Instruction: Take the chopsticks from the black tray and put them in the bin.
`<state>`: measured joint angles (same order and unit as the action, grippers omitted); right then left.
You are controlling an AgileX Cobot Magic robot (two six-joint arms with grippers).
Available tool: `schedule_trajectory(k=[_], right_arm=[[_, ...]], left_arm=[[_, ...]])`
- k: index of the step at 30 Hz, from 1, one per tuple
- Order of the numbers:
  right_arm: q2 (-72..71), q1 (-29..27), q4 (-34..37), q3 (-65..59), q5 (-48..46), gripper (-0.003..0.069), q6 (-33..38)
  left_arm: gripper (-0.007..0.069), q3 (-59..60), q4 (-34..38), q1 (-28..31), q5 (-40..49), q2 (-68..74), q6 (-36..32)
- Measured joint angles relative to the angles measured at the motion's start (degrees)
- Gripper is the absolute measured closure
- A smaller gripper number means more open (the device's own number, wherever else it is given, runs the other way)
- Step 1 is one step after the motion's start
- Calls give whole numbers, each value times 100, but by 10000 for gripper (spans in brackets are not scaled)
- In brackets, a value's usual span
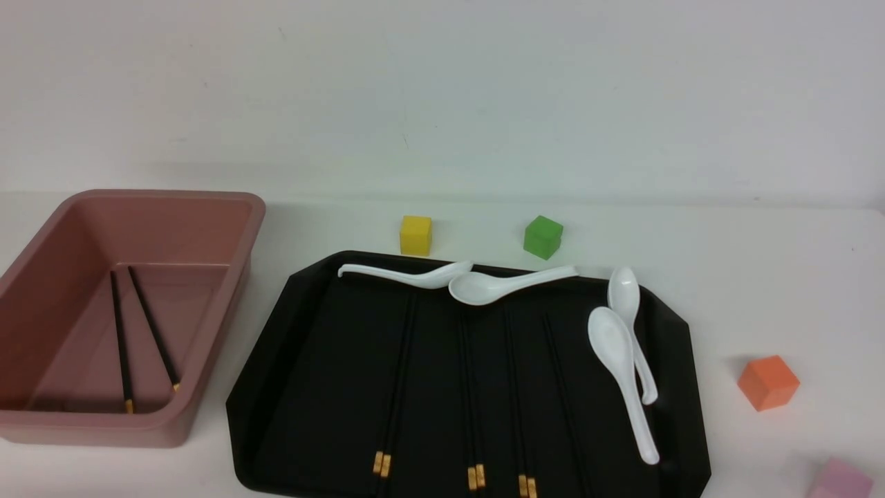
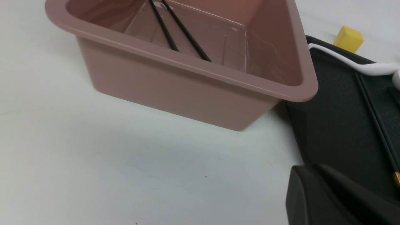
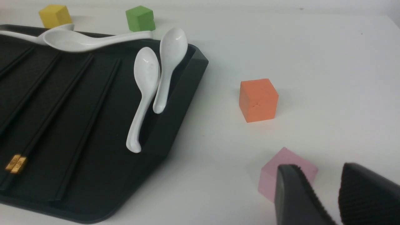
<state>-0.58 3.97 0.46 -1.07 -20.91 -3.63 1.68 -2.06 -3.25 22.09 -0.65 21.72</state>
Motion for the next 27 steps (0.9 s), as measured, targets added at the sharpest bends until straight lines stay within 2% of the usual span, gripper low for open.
schedule_trajectory(k=[27], right_arm=[[0, 0, 0, 0, 0, 419, 0]], left_arm=[[594, 0, 0, 0, 0, 0, 5]])
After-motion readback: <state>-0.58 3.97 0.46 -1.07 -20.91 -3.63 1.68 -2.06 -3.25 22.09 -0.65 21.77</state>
